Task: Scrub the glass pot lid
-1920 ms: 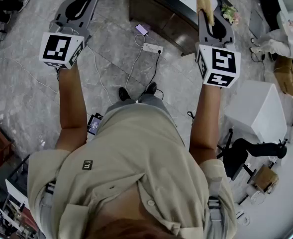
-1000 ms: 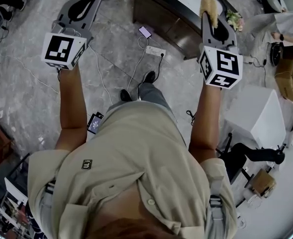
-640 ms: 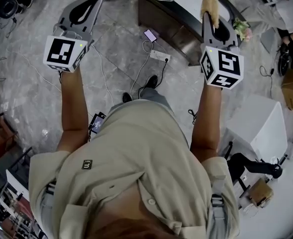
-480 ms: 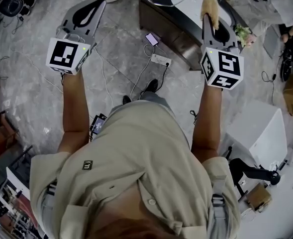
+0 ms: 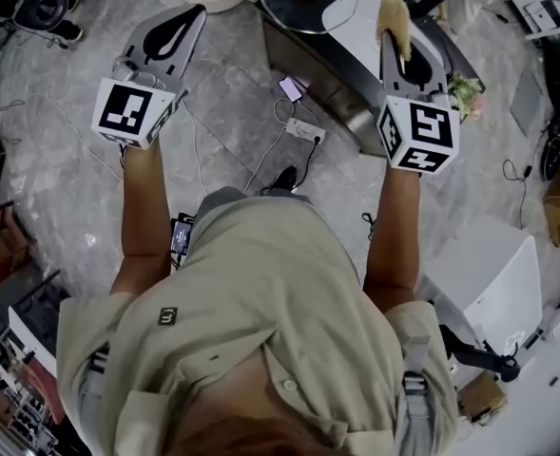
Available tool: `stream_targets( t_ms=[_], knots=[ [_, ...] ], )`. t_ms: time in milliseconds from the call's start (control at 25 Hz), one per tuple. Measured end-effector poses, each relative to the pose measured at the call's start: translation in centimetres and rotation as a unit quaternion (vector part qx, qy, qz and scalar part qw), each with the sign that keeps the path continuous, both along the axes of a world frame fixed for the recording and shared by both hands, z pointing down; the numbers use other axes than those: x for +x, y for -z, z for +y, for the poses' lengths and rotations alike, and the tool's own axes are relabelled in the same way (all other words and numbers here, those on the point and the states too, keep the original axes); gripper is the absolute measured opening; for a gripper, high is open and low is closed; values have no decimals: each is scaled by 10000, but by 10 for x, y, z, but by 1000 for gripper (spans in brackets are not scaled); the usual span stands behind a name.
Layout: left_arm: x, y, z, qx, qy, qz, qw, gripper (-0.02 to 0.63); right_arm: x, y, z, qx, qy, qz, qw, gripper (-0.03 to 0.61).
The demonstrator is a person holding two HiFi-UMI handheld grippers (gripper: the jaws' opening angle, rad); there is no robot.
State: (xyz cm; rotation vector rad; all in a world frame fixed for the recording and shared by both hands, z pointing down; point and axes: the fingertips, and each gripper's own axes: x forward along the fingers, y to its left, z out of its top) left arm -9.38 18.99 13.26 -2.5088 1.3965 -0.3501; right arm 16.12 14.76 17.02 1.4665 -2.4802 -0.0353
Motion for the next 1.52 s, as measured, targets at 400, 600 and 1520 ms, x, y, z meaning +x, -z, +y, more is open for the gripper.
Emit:
stream_targets(
  t_ms=[400,600,1520],
  knots=[
    [29,-10,-63,-120,-361,49,9993,15,35,-9,-38,-136,-399,42,9991,51],
    [43,-16,-110,-95,-936,197,9954,14,51,-12,-51,-157,-993,155,9948,51],
    [-8,-36,-243,-348,-2244,572,9722,14,-25,-4,-107,-305,-2170,584,9739,52]
  ],
)
